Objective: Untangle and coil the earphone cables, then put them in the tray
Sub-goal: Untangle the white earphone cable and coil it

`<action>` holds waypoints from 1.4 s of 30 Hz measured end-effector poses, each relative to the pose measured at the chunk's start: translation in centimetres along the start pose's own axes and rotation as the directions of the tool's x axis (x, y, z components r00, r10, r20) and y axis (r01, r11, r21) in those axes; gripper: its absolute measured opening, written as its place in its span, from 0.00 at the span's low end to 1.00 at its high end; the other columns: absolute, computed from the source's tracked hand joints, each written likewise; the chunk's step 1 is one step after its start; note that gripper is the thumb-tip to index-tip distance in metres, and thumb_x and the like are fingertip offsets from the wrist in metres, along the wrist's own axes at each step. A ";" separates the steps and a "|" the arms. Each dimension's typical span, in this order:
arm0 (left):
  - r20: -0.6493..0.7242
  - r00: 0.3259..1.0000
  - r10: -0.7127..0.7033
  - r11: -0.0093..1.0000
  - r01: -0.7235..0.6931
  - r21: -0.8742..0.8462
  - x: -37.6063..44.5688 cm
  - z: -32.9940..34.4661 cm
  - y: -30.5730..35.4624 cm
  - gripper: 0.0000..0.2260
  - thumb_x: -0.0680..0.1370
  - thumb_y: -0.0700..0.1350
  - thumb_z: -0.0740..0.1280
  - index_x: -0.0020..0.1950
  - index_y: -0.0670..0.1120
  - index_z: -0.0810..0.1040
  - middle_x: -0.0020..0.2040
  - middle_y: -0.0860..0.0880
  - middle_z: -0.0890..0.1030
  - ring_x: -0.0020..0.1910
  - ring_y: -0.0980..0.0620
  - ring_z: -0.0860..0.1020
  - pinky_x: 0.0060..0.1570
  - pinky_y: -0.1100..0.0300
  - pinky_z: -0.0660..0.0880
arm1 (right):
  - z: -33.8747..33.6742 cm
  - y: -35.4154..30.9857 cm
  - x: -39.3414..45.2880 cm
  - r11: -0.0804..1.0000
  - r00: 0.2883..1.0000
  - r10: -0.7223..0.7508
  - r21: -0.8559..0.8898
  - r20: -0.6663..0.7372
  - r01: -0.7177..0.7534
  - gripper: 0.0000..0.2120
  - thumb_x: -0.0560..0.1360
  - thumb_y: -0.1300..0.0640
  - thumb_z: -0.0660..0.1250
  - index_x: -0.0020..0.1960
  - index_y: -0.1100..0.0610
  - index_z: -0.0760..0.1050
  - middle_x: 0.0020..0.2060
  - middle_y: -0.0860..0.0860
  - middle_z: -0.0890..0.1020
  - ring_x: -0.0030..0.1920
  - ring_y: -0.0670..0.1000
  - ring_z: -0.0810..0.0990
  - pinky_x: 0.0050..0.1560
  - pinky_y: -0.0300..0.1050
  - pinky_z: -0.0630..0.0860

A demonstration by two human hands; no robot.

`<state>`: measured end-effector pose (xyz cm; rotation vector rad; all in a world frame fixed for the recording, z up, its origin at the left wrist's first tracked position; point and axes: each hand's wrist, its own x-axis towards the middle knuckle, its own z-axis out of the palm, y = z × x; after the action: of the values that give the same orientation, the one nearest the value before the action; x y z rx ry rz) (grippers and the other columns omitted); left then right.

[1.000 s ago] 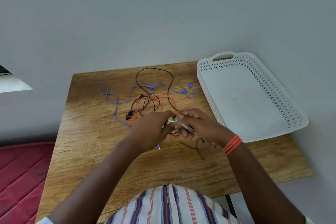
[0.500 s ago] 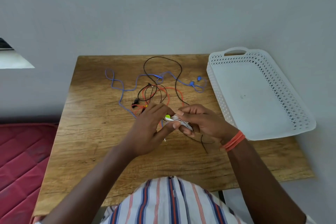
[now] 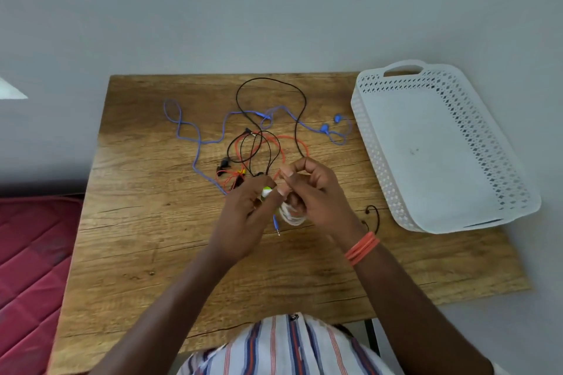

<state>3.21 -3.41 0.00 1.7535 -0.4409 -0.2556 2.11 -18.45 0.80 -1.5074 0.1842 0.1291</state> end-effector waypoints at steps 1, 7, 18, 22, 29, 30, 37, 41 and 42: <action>-0.005 0.999 -0.050 0.995 0.050 -0.089 0.7 -0.2 -0.3 0.13 0.82 0.45 0.62 0.40 0.42 0.76 0.32 0.48 0.75 0.31 0.52 0.70 0.35 0.62 0.66 | -0.3 0.2 0.4 1.000 0.998 -0.025 -0.006 0.054 0.025 0.07 0.79 0.59 0.64 0.46 0.62 0.77 0.28 0.49 0.78 0.27 0.45 0.72 0.30 0.37 0.70; 0.080 0.978 -0.191 0.931 0.207 -0.300 4.8 -1.4 -0.7 0.12 0.81 0.44 0.63 0.42 0.36 0.75 0.36 0.35 0.71 0.31 0.43 0.67 0.30 0.57 0.63 | -1.5 -0.5 3.2 0.948 0.973 -0.231 -0.218 0.027 0.231 0.07 0.79 0.64 0.63 0.48 0.61 0.81 0.42 0.54 0.84 0.38 0.48 0.80 0.44 0.42 0.76; 0.002 0.998 0.070 0.994 -0.069 0.083 9.1 0.6 -2.3 0.11 0.80 0.51 0.63 0.55 0.45 0.78 0.50 0.49 0.80 0.49 0.49 0.80 0.46 0.54 0.77 | -4.0 0.8 6.5 0.928 0.930 -0.352 -0.166 -0.104 0.333 0.06 0.79 0.63 0.64 0.50 0.60 0.80 0.40 0.45 0.83 0.41 0.39 0.82 0.42 0.32 0.74; -0.034 0.979 0.199 0.941 -0.182 0.286 10.2 1.5 -4.4 0.11 0.81 0.50 0.61 0.49 0.44 0.79 0.43 0.51 0.78 0.41 0.52 0.77 0.40 0.60 0.71 | -4.8 2.1 8.2 0.902 0.918 -0.385 -0.248 -0.092 0.353 0.05 0.79 0.61 0.64 0.51 0.56 0.79 0.39 0.45 0.83 0.42 0.41 0.82 0.44 0.36 0.76; -0.169 0.947 0.273 0.943 -0.229 0.242 9.6 2.4 -6.8 0.10 0.82 0.47 0.62 0.48 0.42 0.79 0.38 0.44 0.80 0.32 0.50 0.78 0.31 0.53 0.71 | -4.8 3.9 8.5 0.752 0.819 -0.574 -0.394 0.001 0.528 0.05 0.80 0.61 0.64 0.52 0.61 0.78 0.39 0.42 0.82 0.42 0.41 0.82 0.44 0.35 0.75; -0.189 0.943 0.274 0.948 -0.233 0.216 9.3 2.5 -6.9 0.11 0.82 0.48 0.62 0.48 0.42 0.78 0.35 0.43 0.80 0.29 0.50 0.76 0.29 0.54 0.69 | -4.8 3.8 8.3 0.708 0.796 -0.605 -0.446 0.015 0.547 0.05 0.80 0.60 0.65 0.52 0.60 0.78 0.39 0.41 0.81 0.43 0.41 0.81 0.44 0.36 0.75; -0.169 0.883 0.439 0.831 -0.327 0.449 7.9 2.2 -7.4 0.10 0.82 0.51 0.60 0.50 0.47 0.78 0.39 0.51 0.81 0.37 0.51 0.79 0.37 0.50 0.74 | -5.0 5.2 7.5 0.350 0.659 -0.741 -0.765 0.126 0.540 0.09 0.82 0.56 0.60 0.49 0.58 0.77 0.42 0.48 0.79 0.44 0.51 0.76 0.45 0.54 0.72; -0.148 0.877 0.458 0.820 -0.352 0.451 7.9 2.2 -7.6 0.08 0.82 0.52 0.61 0.48 0.50 0.76 0.40 0.55 0.80 0.39 0.52 0.78 0.40 0.51 0.74 | -5.1 5.5 7.5 0.295 0.659 -0.740 -0.813 0.138 0.502 0.11 0.82 0.56 0.58 0.49 0.58 0.77 0.43 0.50 0.78 0.44 0.51 0.73 0.49 0.54 0.71; -0.150 0.880 0.450 0.830 -0.351 0.433 8.0 2.1 -7.8 0.10 0.82 0.52 0.60 0.49 0.49 0.77 0.40 0.54 0.81 0.40 0.51 0.79 0.41 0.49 0.75 | -5.0 5.5 7.4 0.303 0.662 -0.736 -0.807 0.140 0.507 0.11 0.82 0.56 0.57 0.49 0.58 0.77 0.42 0.49 0.77 0.44 0.51 0.73 0.48 0.54 0.71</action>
<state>10.77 -7.29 -7.55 1.9986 -0.7054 0.3823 8.09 -23.35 -6.38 -2.4193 -0.3535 -0.7672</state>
